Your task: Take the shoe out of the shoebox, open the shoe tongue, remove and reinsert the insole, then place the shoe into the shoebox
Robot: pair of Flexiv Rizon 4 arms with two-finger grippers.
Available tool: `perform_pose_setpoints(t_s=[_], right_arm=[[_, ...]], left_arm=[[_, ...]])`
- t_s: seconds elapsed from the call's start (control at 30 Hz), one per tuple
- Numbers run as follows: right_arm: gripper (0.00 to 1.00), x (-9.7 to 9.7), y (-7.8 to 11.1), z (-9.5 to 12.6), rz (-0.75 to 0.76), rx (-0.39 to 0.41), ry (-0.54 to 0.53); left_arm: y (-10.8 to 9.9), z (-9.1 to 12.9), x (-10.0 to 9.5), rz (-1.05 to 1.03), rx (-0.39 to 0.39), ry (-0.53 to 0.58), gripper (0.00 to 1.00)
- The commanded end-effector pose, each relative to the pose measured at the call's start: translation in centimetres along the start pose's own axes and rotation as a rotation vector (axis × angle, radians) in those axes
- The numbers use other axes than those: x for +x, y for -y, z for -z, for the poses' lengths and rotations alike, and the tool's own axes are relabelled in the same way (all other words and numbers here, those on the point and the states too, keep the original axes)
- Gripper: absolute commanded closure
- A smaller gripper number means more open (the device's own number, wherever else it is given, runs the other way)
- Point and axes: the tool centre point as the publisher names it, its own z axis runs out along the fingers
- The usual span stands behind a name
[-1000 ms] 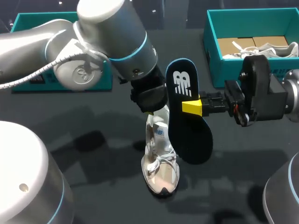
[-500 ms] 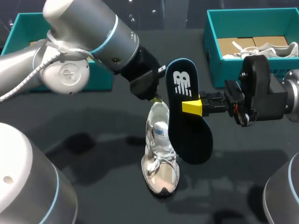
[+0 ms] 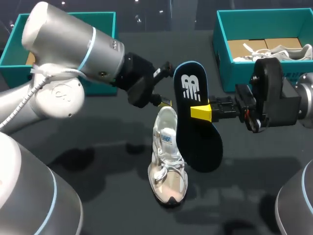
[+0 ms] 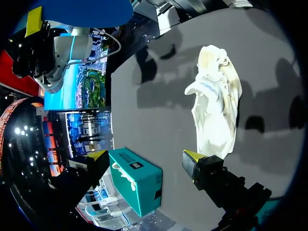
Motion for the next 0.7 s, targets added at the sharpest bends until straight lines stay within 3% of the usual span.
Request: perform_pose_setpoints(t_s=[0.03, 0.5, 0.7], right_arm=[[1.0, 0.9, 0.2, 0.1, 0.001, -0.004, 0.117], [1.0, 0.9, 0.2, 0.1, 0.001, -0.004, 0.117], [1.0, 0.9, 0.2, 0.1, 0.001, -0.004, 0.117]], left_arm=[[-0.3, 0.1, -0.7, 0.012, 0.005, 0.3, 0.0], [-0.3, 0.5, -1.2, 0.013, 0.008, 0.334, 0.0], [-0.5, 0.8, -2.6, -0.004, -0.015, 0.388, 0.0]])
